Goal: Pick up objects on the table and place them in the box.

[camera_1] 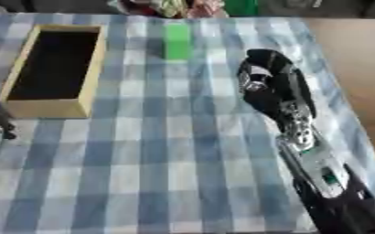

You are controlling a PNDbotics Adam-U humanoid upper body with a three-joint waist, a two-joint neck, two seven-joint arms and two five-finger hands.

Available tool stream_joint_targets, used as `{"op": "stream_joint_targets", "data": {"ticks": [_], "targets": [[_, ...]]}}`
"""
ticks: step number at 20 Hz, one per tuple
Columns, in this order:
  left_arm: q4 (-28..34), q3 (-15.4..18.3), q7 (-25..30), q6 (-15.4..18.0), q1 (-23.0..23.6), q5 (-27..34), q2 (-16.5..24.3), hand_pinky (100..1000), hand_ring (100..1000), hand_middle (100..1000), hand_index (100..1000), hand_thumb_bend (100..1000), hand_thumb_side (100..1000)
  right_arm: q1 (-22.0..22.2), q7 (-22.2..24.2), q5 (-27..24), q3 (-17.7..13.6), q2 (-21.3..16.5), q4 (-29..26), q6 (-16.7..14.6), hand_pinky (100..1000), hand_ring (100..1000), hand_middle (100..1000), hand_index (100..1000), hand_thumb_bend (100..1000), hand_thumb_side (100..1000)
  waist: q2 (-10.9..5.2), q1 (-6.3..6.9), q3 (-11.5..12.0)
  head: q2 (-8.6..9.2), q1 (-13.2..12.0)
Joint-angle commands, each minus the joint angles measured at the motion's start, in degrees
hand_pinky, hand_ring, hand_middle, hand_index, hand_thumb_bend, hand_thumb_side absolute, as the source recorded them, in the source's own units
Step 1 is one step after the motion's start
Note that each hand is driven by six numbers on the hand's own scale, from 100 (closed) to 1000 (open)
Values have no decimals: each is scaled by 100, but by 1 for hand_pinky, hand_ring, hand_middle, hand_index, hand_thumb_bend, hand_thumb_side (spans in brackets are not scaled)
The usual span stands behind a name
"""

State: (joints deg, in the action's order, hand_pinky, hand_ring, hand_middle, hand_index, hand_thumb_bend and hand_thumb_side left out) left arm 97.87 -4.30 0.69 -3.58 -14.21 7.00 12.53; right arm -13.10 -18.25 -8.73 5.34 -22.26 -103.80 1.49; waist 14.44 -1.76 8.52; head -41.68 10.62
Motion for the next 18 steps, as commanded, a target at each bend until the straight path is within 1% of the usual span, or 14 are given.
{"op": "stream_joint_targets", "data": {"ticks": [1, 14, 18], "targets": [[82, 33, 7, 12, -52, -2, 35, 540, 556, 508, 724, 107, 151, -55, 4, 4, -15, -65, -79, -10, 657, 811, 613, 707, 100, 100, -77, 4, 3, -11, -8], [82, 35, 7, 12, -51, 2, 28, 540, 557, 507, 724, 107, 151, -55, 8, 3, -20, -71, -89, -13, 658, 812, 614, 708, 100, 100, -65, -5, -6, -11, -7], [82, 37, 7, 13, -46, 0, 36, 540, 557, 507, 724, 108, 151, -150, 110, 73, 3, -249, -135, 51, 664, 824, 631, 733, 100, 100, -67, -15, 0, -15, -6]]}}
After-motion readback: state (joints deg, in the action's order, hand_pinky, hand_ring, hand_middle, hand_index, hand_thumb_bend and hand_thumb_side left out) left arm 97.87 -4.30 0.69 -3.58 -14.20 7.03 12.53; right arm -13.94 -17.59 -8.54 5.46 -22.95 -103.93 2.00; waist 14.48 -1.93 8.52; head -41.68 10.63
